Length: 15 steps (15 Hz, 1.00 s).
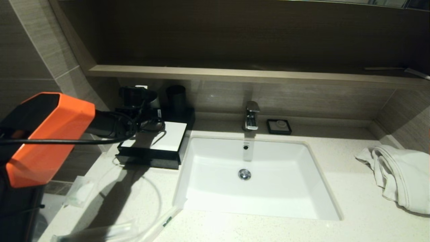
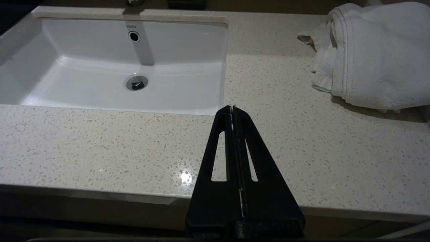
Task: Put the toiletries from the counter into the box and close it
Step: Place the cup on the storage box
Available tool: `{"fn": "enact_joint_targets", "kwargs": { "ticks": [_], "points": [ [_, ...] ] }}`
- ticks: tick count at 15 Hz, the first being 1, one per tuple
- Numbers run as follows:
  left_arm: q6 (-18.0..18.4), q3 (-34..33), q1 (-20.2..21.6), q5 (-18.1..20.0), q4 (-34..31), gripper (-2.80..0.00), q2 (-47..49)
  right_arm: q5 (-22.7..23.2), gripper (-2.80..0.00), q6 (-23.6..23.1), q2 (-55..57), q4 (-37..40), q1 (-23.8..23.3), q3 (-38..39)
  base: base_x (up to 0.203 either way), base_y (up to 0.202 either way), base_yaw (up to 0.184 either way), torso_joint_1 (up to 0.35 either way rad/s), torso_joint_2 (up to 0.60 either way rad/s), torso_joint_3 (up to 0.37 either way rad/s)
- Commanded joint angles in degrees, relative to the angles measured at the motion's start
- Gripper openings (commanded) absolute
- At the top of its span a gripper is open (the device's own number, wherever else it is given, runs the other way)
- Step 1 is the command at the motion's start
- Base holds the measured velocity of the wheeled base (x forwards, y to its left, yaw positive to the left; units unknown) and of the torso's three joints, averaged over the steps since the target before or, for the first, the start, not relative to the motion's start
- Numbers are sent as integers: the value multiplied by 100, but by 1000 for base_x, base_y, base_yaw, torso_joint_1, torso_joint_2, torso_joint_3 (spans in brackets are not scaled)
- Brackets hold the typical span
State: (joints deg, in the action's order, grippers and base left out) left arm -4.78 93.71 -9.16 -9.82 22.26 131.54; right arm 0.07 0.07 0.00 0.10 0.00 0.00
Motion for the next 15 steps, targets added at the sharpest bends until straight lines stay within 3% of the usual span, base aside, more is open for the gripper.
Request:
{"fn": "enact_joint_targets", "kwargs": {
  "ticks": [1,15],
  "points": [
    [-6,-2,2,-11,24,-280,38,1,-280,1,0,-1,0,0,0,0,0,0,0,0],
    [-6,359,19,-29,-24,-280,209,2,-280,1,0,-1,-4,0,0,0,0,0,0,0]
  ]
}}
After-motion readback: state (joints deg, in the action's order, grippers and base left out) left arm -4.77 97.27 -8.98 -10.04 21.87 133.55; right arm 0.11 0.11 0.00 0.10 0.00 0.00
